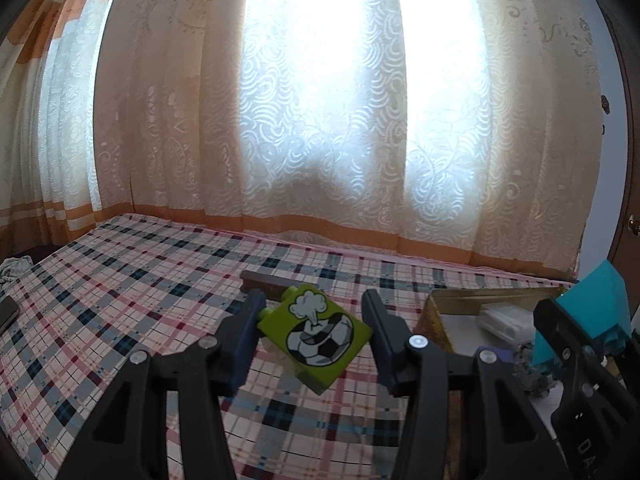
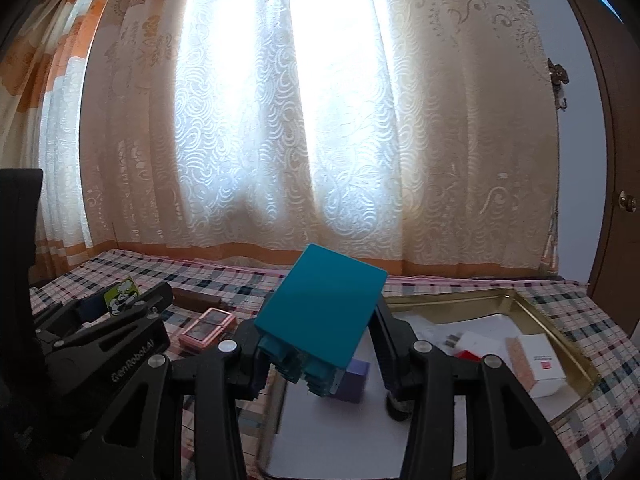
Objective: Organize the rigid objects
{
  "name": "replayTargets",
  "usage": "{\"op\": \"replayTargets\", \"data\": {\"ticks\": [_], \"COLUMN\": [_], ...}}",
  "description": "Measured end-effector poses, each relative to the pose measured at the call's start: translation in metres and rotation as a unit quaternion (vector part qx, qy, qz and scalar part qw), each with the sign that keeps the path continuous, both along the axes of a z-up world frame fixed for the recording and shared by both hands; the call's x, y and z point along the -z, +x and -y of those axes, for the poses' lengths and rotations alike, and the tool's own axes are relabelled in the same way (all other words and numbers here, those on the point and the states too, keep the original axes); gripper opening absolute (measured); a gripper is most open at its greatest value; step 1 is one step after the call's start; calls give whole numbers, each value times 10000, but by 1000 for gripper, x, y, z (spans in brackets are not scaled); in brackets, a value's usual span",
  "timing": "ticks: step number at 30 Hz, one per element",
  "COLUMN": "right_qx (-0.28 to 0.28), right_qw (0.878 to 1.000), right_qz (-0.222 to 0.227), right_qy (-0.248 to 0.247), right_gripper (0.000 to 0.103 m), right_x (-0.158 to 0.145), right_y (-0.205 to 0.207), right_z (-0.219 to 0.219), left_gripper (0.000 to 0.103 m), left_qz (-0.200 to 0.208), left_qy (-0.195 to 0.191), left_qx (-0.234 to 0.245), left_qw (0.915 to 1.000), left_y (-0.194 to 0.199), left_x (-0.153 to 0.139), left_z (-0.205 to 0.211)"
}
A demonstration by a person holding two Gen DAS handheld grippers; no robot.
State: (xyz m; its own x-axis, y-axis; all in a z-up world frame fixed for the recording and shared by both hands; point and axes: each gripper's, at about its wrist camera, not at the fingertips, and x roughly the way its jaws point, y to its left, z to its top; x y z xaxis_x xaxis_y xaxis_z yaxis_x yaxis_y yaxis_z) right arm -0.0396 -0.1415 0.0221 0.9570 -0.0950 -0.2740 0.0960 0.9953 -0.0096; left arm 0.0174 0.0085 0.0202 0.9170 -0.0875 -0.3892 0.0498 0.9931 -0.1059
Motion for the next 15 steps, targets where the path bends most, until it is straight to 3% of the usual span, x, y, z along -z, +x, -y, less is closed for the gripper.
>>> {"op": "replayTargets", "data": {"ticks": [15], "right_qx": [231], "right_qw": [9997], "right_qz": [82], "right_qy": [54], "right_gripper": [47], "right_x": [-4], "right_y": [-8], "right_z": [27], "left_gripper": [49], "left_qz": [110], "left_qy": [33], "left_qx": [268], "left_qw": [9996], "left_y": [-9], "left_x": [-5], "left_z": [32]}}
